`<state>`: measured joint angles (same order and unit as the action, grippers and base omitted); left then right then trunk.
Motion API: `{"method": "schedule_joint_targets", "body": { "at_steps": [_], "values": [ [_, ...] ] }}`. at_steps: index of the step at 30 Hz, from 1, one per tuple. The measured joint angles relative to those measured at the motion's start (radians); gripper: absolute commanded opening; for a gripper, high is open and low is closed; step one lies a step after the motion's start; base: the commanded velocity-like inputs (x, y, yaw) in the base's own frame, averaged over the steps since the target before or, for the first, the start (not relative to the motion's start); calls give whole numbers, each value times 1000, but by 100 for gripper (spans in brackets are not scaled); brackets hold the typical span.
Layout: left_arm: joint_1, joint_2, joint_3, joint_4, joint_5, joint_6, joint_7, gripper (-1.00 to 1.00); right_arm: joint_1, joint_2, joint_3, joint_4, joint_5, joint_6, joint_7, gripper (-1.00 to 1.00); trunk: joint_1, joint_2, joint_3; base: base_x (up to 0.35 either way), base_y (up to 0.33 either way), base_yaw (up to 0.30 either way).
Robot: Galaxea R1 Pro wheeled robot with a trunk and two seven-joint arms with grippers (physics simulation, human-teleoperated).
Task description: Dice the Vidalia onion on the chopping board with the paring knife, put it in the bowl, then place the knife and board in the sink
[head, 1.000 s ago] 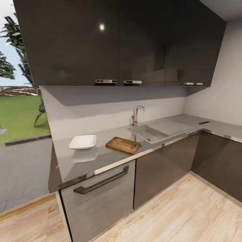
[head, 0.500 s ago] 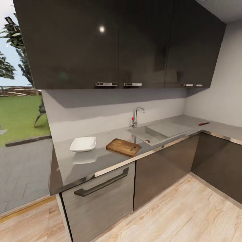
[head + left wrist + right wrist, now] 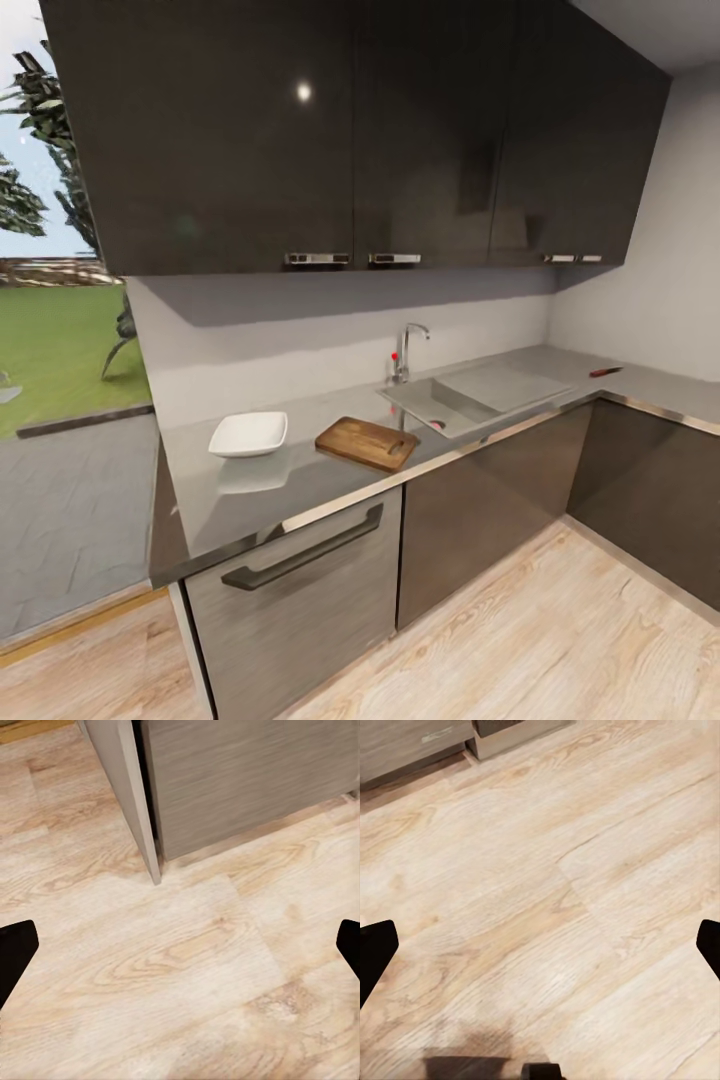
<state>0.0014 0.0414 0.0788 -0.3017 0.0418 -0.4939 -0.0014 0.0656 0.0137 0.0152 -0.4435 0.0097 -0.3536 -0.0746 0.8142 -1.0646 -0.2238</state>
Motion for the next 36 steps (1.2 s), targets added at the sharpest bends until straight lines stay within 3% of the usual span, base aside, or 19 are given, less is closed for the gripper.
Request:
{"method": "schedule_joint_targets", "body": {
  "at_steps": [12, 15, 19, 20, 21, 22, 31, 36],
  "values": [
    [0, -1, 0, 0, 1, 1, 0, 100, 0, 0, 0, -9, 1, 7, -6, 100, -46, 84, 38, 0, 0, 0],
    [0, -1, 0, 0, 1, 1, 0, 100, 0, 0, 0, -35, 3, 11, -16, 100, -58, 105, 47, 0, 0, 0],
    [0, -1, 0, 0, 1, 1, 0, 100, 0, 0, 0, -146, 5, 52, -75, 100, -73, 133, 60, 0, 0, 0],
    [0, -1, 0, 1, 1, 1, 0, 100, 0, 0, 0, -193, 6, 89, -101, 100, -77, 140, 63, 0, 0, 0],
    [0, -2, 0, 1, 1, 1, 0, 100, 0, 0, 0, -315, 5, 214, -148, 100, -81, 147, 66, 0, 0, 0],
    [0, -2, 0, 1, 1, 1, 0, 100, 0, 0, 0, -381, 6, 267, -158, 100, -84, 154, 69, 0, 0, 0],
    [0, -2, 0, 1, 1, 1, 0, 100, 0, 0, 1, -706, 6, 459, -181, 100, -119, 217, 97, 0, 0, 0],
    [0, -2, 0, 1, 1, 1, 0, 100, 0, 0, 2, -902, 6, 623, -191, 100, -138, 252, 113, 0, 0, 0]
  ]
}}
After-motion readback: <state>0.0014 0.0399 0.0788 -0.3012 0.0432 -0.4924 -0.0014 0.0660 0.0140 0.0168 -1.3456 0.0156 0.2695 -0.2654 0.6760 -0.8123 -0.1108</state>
